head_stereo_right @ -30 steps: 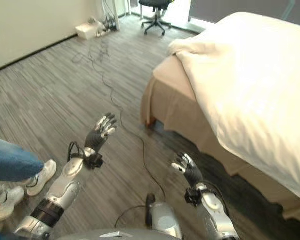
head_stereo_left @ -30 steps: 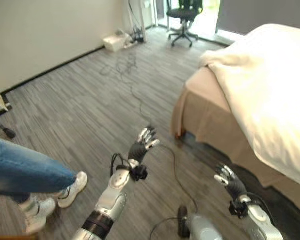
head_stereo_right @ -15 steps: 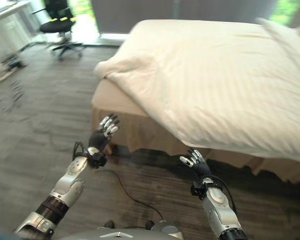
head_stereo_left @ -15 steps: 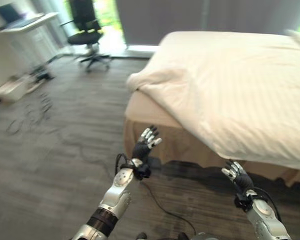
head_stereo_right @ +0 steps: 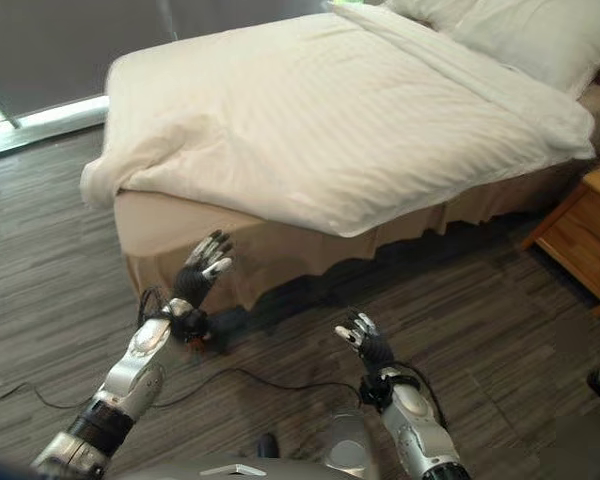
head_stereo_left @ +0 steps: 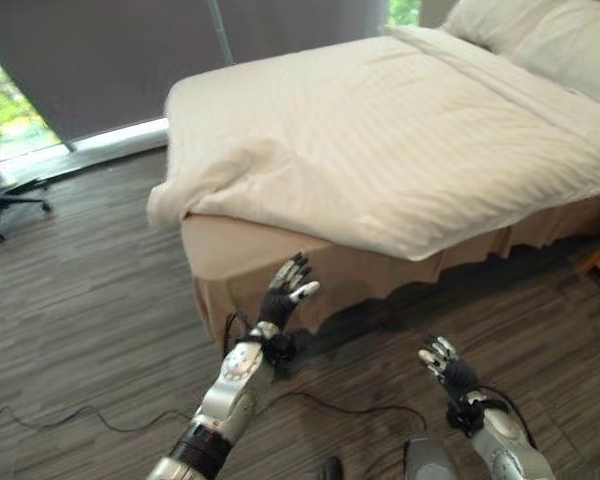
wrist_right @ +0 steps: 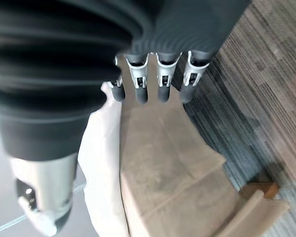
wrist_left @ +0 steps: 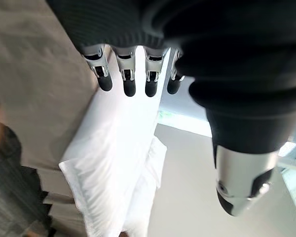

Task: Making the bed.

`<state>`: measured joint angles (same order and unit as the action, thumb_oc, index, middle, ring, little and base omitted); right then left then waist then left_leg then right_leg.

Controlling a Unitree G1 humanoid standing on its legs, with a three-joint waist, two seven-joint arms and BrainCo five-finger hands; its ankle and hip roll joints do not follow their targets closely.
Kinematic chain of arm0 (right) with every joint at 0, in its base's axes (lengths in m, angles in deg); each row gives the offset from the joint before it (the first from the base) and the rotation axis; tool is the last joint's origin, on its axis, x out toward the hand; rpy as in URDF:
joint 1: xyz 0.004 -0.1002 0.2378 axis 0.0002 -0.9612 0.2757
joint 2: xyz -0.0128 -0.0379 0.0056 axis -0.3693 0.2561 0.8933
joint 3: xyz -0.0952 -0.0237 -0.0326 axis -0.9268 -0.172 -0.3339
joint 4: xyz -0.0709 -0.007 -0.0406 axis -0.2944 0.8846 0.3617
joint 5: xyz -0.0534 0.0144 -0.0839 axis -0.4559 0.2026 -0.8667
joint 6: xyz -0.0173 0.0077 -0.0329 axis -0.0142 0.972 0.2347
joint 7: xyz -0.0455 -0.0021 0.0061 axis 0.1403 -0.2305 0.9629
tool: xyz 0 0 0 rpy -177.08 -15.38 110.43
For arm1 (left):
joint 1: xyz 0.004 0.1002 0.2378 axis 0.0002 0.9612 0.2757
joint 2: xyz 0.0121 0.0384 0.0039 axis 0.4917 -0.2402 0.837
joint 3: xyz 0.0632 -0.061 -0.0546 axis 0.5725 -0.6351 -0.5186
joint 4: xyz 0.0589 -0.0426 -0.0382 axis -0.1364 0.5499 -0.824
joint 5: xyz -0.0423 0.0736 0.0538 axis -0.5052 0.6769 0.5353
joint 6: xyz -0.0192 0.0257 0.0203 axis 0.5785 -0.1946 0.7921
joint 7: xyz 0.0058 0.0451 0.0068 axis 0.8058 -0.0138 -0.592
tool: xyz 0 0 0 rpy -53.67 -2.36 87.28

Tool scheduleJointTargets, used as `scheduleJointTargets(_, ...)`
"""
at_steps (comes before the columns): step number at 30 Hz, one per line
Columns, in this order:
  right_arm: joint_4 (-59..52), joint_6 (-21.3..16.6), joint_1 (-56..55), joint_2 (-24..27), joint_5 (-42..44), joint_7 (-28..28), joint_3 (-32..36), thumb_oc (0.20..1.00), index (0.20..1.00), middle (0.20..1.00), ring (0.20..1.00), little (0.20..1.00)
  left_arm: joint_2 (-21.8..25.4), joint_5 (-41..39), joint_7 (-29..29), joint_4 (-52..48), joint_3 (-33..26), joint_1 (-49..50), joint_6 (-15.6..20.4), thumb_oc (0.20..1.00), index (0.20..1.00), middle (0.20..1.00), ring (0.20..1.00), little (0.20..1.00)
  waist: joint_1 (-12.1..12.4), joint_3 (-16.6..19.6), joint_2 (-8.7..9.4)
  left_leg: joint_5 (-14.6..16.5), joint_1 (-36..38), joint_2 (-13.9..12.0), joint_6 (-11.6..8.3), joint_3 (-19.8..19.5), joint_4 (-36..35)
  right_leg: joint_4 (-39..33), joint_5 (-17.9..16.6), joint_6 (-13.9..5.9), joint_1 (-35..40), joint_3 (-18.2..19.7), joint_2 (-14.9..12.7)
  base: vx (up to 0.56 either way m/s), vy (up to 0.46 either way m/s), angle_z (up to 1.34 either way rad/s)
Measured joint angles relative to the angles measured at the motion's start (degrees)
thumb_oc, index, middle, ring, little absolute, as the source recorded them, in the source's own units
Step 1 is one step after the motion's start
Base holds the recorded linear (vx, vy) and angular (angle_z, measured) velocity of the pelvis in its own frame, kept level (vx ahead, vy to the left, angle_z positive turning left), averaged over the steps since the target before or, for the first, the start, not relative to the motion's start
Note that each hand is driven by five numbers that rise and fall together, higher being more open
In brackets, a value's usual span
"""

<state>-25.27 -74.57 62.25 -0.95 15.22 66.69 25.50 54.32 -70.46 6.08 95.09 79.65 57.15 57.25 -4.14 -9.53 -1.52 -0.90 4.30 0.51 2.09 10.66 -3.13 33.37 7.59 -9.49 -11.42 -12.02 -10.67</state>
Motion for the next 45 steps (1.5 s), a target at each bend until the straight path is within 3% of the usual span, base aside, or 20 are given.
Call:
scheduleJointTargets(2,-0.6,0.0,0.0,0.1,0.1,0.0,0.2,1.0,1.0,1.0,1.0,1.0,0.2,0.0,0.0,0.0,-0.7,0.9,-0.6,1.0,1.0,1.0,1.0,1.0,-0.6,0.3,1.25,-0.7,-0.8,-0.2,-0.78,2.3,-0.1,-6.6,1.2,1.03,3.7,-0.5,2.1,-0.05,-0.069,-0.63)
scheduleJointTargets(4,-0.5,-0.3,0.6,-0.1,0.1,0.1,0.1,1.0,1.0,1.0,1.0,1.0,-0.8,-0.1,0.1,0.0,-2.0,2.6,-0.8,1.0,1.0,1.0,1.0,1.0,-0.2,1.0,2.18,-0.6,-0.9,-0.6,-2.03,4.3,-0.8,-20.7,1.0,3.78,8.7,-0.4,4.5,0.01,-0.063,-0.61)
scheduleJointTargets(9,-1.5,-0.3,0.7,2.4,0.1,0.0,-0.4,1.0,1.0,1.0,1.0,1.0,-1.8,-0.6,0.4,-0.6,-1.8,4.4,-0.9,1.0,1.0,1.0,1.0,1.0,0.1,1.5,1.81,-1.1,-0.8,-2.9,-2.51,4.7,-0.2,-25.5,-1.6,5.92,10.3,1.1,7.9,0.0,-0.055,-0.18)
scheduleJointTargets(15,-0.4,-0.2,0.9,4.1,0.6,0.1,-0.2,1.0,1.0,1.0,1.0,1.0,-3.5,-2.3,0.9,-0.5,-0.4,5.6,-1.5,1.0,1.0,1.0,1.0,1.0,1.4,1.7,1.11,-1.3,-5.0,-2.7,-2.77,-5.0,7.7,-24.6,-1.3,7.02,9.8,2.3,7.3,-0.07,0.039,-0.1)
scheduleJointTargets(16,-0.5,0.0,1.5,4.6,-0.6,0.0,-1.1,1.0,1.0,1.0,1.0,1.0,-3.4,-2.5,0.8,0.0,-0.6,5.2,-1.5,1.0,1.0,1.0,1.0,1.0,1.7,0.9,2.39,-1.5,-6.3,-2.7,-3.58,-7.1,10.5,-24.3,-1.6,8.62,9.8,3.1,5.6,0.02,0.172,-0.28)
scheduleJointTargets(18,-0.8,0.0,1.4,4.9,-2.4,0.1,-0.6,1.0,1.0,1.0,1.0,1.0,-3.3,-2.5,0.8,0.2,-0.5,5.1,-1.5,1.0,1.0,1.0,1.0,1.0,1.3,0.9,2.4,-0.9,-6.6,-5.1,-4.41,-10.1,11.3,-25.0,-1.9,8.73,10.7,3.2,5.1,0.07,0.201,-0.16)
scheduleJointTargets(22,-0.7,-0.1,1.3,6.3,-2.4,0.2,0.1,1.0,1.0,1.0,1.0,1.0,-3.6,-2.7,0.4,0.4,-0.4,4.6,-1.3,1.0,1.0,1.0,1.0,1.0,1.1,1.3,1.19,-1.3,-5.8,-12.5,-4.74,-15.4,8.1,-23.2,-1.1,6.38,8.9,6.1,4.8,0.1,0.24,-0.21)
scheduleJointTargets(25,-0.5,-0.1,1.0,6.5,-2.3,0.3,0.8,1.0,1.0,1.0,1.0,1.0,-3.6,-2.8,0.0,1.4,-0.2,3.0,-1.3,1.0,1.0,1.0,1.0,1.0,1.2,1.0,0.82,-1.6,-6.0,-15.5,-5.34,-18.1,5.4,-22.2,-0.7,4.63,8.5,7.2,3.0,0.13,0.357,-0.1)
scheduleJointTargets(28,0.4,-0.4,0.5,8.1,-2.3,0.3,2.8,1.0,1.0,1.0,1.0,1.0,-4.3,-2.8,0.0,3.0,0.5,2.9,-0.9,1.0,1.0,1.0,1.0,1.0,1.7,1.2,-1.99,-3.5,-6.8,-16.5,-5.58,-20.5,8.5,-19.3,0.9,-0.31,8.0,10.4,-0.4,0.19,0.519,-0.35)
scheduleJointTargets(29,0.6,-0.4,0.5,8.5,-2.3,0.2,2.9,1.0,1.0,1.0,1.0,1.0,-4.3,-2.8,0.1,3.2,0.6,3.2,-0.8,1.0,1.0,1.0,1.0,1.0,1.6,1.1,-1.72,-0.2,-6.3,-16.2,-9.79,-22.0,9.2,-19.2,1.0,-1.57,7.4,12.0,-1.8,0.16,0.546,-0.52)
scheduleJointTargets(30,1.0,-0.4,0.3,8.5,-2.3,0.2,3.2,1.0,1.0,1.0,1.0,1.0,-4.3,-2.8,0.1,3.7,0.3,2.8,-0.8,1.0,1.0,1.0,1.0,1.0,1.3,1.1,-1.54,4.9,-6.0,-13.5,-13.0,-23.2,10.1,-20.0,0.2,-2.94,7.0,13.3,-4.3,0.14,0.557,-0.34)
scheduleJointTargets(31,1.3,-0.4,0.0,8.3,-2.3,0.1,3.4,1.0,1.0,1.0,1.0,1.0,-4.2,-2.8,0.1,3.9,-0.2,1.9,-0.7,1.0,1.0,1.0,1.0,1.0,1.0,0.9,-1.03,9.4,-6.3,-10.9,-13.0,-23.1,10.7,-20.9,-0.9,-3.83,6.9,14.3,-6.9,0.1,0.37,-0.18)
scheduleJointTargets(32,2.1,0.1,0.1,6.5,-2.3,0.1,3.4,1.0,1.0,1.0,1.0,1.0,-3.0,-2.8,0.0,4.1,-0.9,0.7,-0.8,1.0,1.0,1.0,1.0,1.0,1.5,0.1,1.55,10.4,-6.6,-7.4,-12.47,-21.3,12.0,-21.9,-2.0,-3.48,7.3,15.1,-10.1,0.12,0.771,-0.05)
scheduleJointTargets(36,1.0,0.4,-1.7,0.2,-2.3,0.3,3.0,1.0,1.0,1.0,1.0,1.0,2.2,-2.6,0.0,4.0,-0.1,-0.4,-0.6,1.0,1.0,1.0,1.0,1.0,2.6,0.4,4.79,9.9,-4.8,-4.4,-9.25,-17.3,11.2,-22.0,-9.8,-1.15,8.6,15.4,-13.4,0.04,0.625,-0.29)
scheduleJointTargets(37,0.8,-0.1,-1.0,-2.5,-2.1,0.8,3.9,1.0,1.0,1.0,1.0,1.0,4.1,-2.6,-0.1,4.0,0.1,-0.7,-0.5,1.0,1.0,1.0,1.0,1.0,2.7,0.5,5.52,10.3,-5.0,-3.2,-8.16,-15.1,12.2,-21.4,-12.2,-3.08,7.1,16.0,-13.7,-0.04,0.519,-0.73)
scheduleJointTargets(41,0.5,-0.5,-0.6,-2.4,0.4,1.3,3.5,1.0,1.0,1.0,1.0,1.0,3.7,-1.7,0.6,3.6,1.6,-0.5,-0.7,1.0,1.0,1.0,1.0,1.0,0.7,-0.3,2.94,11.0,-5.2,-2.4,-4.58,-8.9,12.4,-21.6,-22.8,1.46,3.2,11.4,-14.1,-0.12,0.59,-0.65)
scheduleJointTargets(42,0.6,-0.4,-1.1,-1.5,0.4,1.0,3.2,1.0,1.0,1.0,1.0,1.0,3.2,-1.7,0.9,3.7,1.5,-0.4,-0.8,1.0,1.0,1.0,1.0,1.0,0.5,-0.3,2.05,11.1,-5.1,-3.4,-4.05,-8.1,11.8,-21.8,-25.2,1.51,2.3,11.5,-13.6,-0.11,0.375,-0.38)
scheduleJointTargets(43,1.1,-0.1,-1.8,-1.2,0.4,0.6,2.5,1.0,1.0,1.0,1.0,1.0,3.3,-1.6,1.5,3.6,1.6,-0.5,-0.8,1.0,1.0,1.0,1.0,1.0,0.2,-0.3,2.13,10.7,-4.8,-3.1,-3.44,-6.9,11.4,-20.8,-24.0,-0.15,1.6,11.7,-12.5,-0.11,0.374,-0.37)
scheduleJointTargets(44,1.0,0.0,-2.6,-1.5,0.2,0.3,2.4,1.0,1.0,1.0,1.0,1.0,3.2,-1.5,1.6,3.6,1.1,-0.3,-0.8,1.0,1.0,1.0,1.0,1.0,0.9,-0.4,2.56,10.3,-5.0,-3.2,-3.01,-5.7,12.0,-19.6,-25.3,1.09,1.1,7.3,-11.7,-0.06,0.171,-0.8)
scheduleJointTargets(45,1.2,0.1,-2.4,-1.6,0.1,0.0,1.5,1.0,1.0,1.0,1.0,1.0,3.3,-1.3,1.8,3.5,0.2,1.0,-0.8,1.0,1.0,1.0,1.0,1.0,2.4,-0.6,1.76,10.4,-4.3,-5.5,-3.02,-4.1,11.4,-18.4,-24.1,0.97,-1.0,5.1,-11.2,-0.16,0.398,-0.51)
